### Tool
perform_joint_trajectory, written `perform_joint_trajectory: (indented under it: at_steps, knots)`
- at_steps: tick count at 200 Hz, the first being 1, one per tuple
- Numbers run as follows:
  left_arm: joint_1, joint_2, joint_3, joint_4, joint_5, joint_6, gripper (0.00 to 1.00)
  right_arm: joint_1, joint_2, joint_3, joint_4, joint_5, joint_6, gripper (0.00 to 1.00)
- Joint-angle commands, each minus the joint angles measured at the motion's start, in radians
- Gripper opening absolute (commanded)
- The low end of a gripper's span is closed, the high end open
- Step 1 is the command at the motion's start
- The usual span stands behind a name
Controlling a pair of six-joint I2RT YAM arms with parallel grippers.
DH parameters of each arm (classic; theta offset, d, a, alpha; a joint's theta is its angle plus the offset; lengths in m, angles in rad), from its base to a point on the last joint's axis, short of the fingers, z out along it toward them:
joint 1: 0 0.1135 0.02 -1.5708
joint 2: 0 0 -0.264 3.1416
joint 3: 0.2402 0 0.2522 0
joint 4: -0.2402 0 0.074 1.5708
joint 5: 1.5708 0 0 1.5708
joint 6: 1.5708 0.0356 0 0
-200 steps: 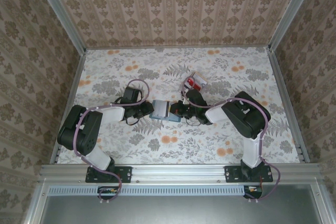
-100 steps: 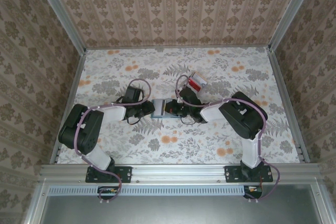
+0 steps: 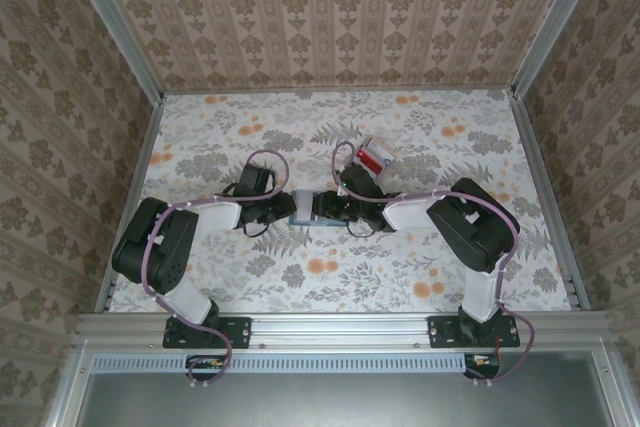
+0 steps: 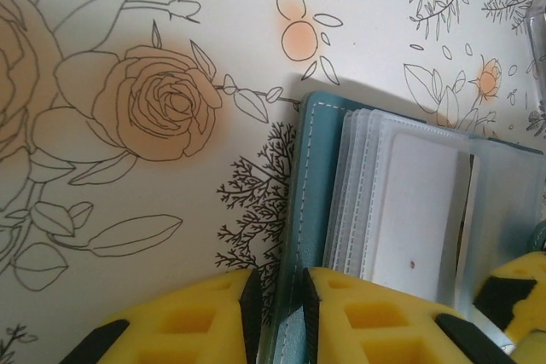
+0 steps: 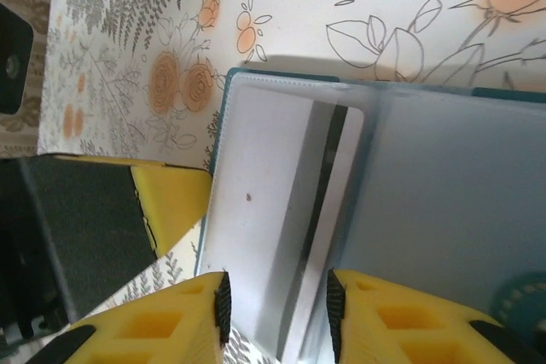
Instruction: Put the credit cards into the card holder
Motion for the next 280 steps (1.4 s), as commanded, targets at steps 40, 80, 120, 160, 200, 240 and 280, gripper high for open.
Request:
perform_joint_trajectory:
  at_steps: [40,80,120,160,200,240,280]
  knots:
    - [-0.03,0.062,0.019,-0.051,0.039,0.019,0.25,-0.062,-0.084,-0.028,-0.2,0.032,-0.143,0.4]
    - [-0.03,0.056,0.032,-0.063,0.044,0.019,0.25,-0.069,-0.126,0.003,-0.271,0.034,-0.201,0.42]
    - [-0.03,0.027,0.054,-0.111,0.024,0.04,0.25,-0.08,-0.198,0.038,-0.34,0.027,-0.257,0.43]
    - [-0.03,0.018,0.068,-0.132,0.013,0.053,0.26,-0.127,-0.272,0.07,-0.487,0.063,-0.398,0.45]
    - [-0.032,0.019,0.082,-0.125,0.006,0.061,0.26,-0.128,-0.255,0.143,-0.683,0.134,-0.57,0.47]
    - [-0.032,0.007,0.094,-0.13,-0.014,0.071,0.27,-0.093,-0.159,0.225,-0.779,0.167,-0.664,0.49]
    - [-0.033,-0.031,0.087,-0.149,-0.046,0.074,0.28,-0.037,-0.049,0.359,-0.887,0.335,-0.743,0.5]
